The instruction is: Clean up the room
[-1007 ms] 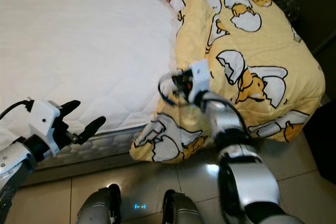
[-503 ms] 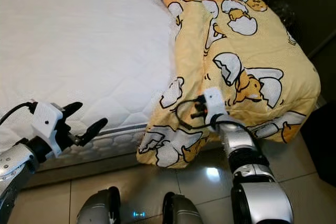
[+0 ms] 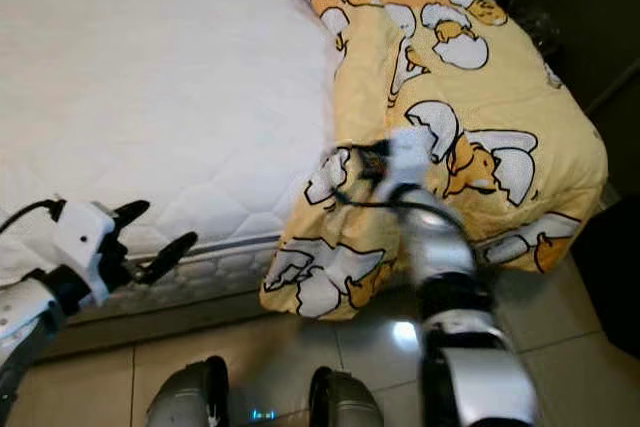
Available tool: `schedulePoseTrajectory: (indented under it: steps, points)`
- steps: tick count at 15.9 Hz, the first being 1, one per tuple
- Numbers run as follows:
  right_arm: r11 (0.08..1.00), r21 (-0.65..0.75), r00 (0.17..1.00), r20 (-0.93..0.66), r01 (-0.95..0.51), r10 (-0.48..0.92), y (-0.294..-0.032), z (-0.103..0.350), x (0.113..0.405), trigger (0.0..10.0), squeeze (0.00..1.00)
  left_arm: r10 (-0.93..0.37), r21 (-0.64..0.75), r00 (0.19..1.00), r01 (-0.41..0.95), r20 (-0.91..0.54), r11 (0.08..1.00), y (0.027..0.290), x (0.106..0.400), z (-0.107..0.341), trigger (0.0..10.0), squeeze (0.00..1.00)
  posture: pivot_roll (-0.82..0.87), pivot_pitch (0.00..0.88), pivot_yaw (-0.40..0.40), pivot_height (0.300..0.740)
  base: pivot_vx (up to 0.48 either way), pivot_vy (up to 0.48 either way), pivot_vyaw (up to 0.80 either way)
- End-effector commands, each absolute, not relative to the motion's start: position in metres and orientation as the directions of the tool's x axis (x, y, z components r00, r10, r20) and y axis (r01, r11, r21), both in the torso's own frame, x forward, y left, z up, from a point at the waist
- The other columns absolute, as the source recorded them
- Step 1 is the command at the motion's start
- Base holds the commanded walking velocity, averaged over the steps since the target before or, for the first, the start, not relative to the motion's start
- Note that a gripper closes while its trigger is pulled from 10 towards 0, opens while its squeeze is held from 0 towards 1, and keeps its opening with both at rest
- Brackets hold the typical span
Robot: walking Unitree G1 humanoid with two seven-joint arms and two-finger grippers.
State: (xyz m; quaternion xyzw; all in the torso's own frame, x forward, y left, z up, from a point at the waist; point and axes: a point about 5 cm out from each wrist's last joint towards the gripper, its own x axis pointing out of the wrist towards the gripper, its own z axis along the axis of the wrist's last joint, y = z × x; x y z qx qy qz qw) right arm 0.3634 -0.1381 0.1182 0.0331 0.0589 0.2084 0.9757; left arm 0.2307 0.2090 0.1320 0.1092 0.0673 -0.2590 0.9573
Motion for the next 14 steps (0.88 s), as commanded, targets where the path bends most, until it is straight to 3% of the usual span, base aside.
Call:
schedulePoseTrajectory:
  steps: [1,6,14]
  points:
    - [0.89,0.061,0.873,-0.172,-0.453,0.456,-0.127,0.112,0.365,10.0,1.0,-0.491,0.181,0.851,0.521,-0.187,0.834,0.21,0.228,0.134,10.0,0.0,0.11,0.162,-0.073,0.74,0.0,0.0,0.0]
    - [0.884,0.072,0.837,-0.294,-0.462,0.461,-0.095,0.093,0.365,10.0,1.0,-0.509,0.184,0.834,0.545,-0.211,0.818,0.212,0.219,0.138,10.0,0.0,0.14,0.229,-0.084,0.74,0.0,0.0,0.0]
    - [0.914,-0.021,0.859,-0.351,-0.405,0.373,-0.084,0.089,0.367,10.0,1.0,-0.522,0.181,0.819,0.565,-0.239,0.805,0.219,0.204,0.147,10.0,0.0,0.19,0.287,-0.104,0.74,0.0,0.0,0.0]
